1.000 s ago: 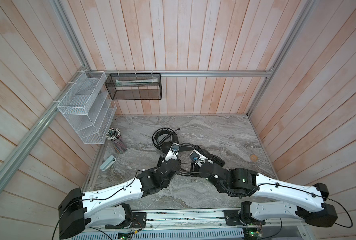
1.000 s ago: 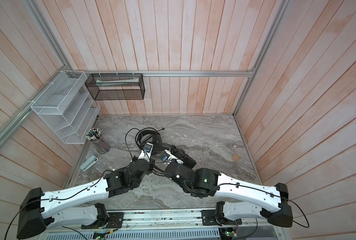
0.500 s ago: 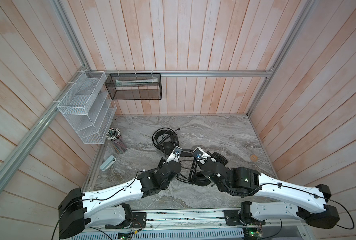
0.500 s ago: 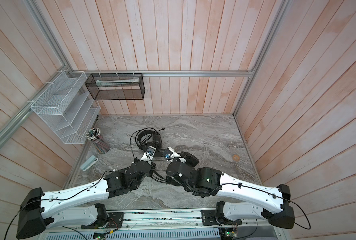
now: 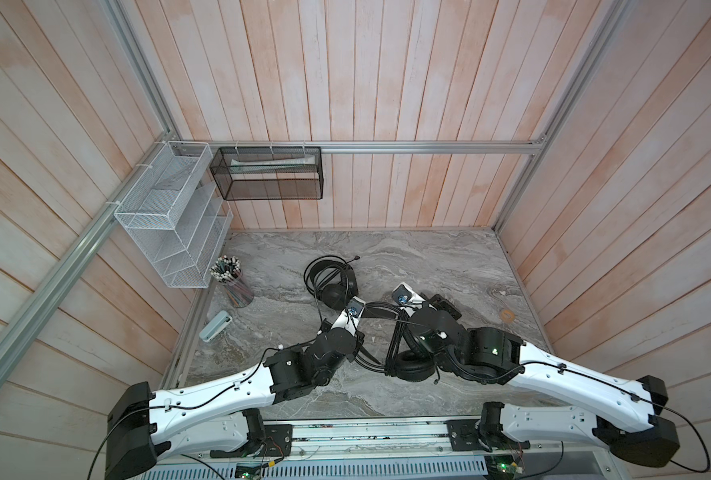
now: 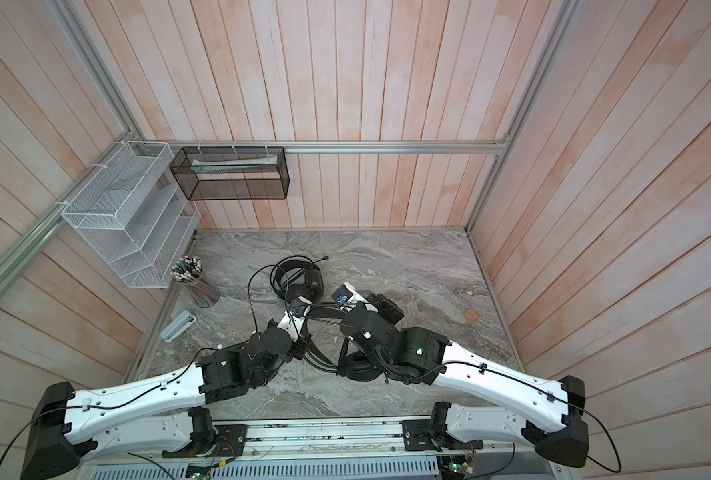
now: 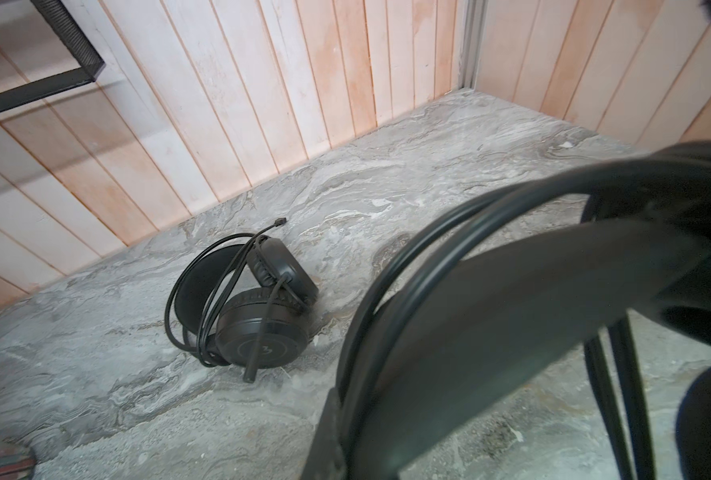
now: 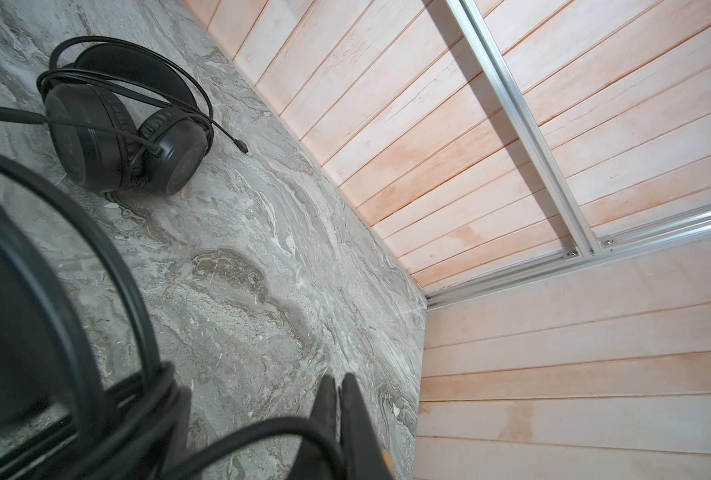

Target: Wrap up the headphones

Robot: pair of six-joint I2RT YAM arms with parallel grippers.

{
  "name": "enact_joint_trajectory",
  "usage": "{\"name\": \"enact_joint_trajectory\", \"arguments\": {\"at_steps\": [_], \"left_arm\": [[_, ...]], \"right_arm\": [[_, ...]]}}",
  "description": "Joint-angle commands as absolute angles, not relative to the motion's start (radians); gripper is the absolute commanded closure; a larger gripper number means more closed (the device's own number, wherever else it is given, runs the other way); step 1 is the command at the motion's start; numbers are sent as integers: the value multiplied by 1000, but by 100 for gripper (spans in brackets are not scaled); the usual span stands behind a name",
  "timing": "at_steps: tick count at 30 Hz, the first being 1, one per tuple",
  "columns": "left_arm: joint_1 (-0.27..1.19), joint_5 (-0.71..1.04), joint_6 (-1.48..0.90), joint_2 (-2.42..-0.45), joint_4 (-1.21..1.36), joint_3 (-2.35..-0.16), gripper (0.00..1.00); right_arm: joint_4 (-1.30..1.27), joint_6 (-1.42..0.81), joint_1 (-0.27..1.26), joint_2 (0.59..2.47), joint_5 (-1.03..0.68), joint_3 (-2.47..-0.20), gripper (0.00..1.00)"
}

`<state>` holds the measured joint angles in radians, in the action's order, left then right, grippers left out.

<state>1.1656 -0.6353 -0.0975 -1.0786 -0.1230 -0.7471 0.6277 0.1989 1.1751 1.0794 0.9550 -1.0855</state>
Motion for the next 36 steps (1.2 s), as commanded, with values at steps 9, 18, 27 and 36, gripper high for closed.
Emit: {"name": "enact_joint_trajectory", "arguments": {"at_steps": [9, 18, 27, 36], "left_arm": [[1243, -592, 5, -1064, -35, -716, 100], [1255, -592, 12, -1037, -21, -703, 100], [1259, -606, 17, -1016, -17, -704, 100], [1259, -620, -11, -963, -9, -702, 100]], "right_arm": [[547, 202, 1129, 1090, 928, -1125, 96], [552, 186, 1102, 1087, 897, -1121, 93], [576, 169, 1097, 1095, 887, -1120, 82], [617, 121, 1080, 1101, 875, -1137, 75]]}}
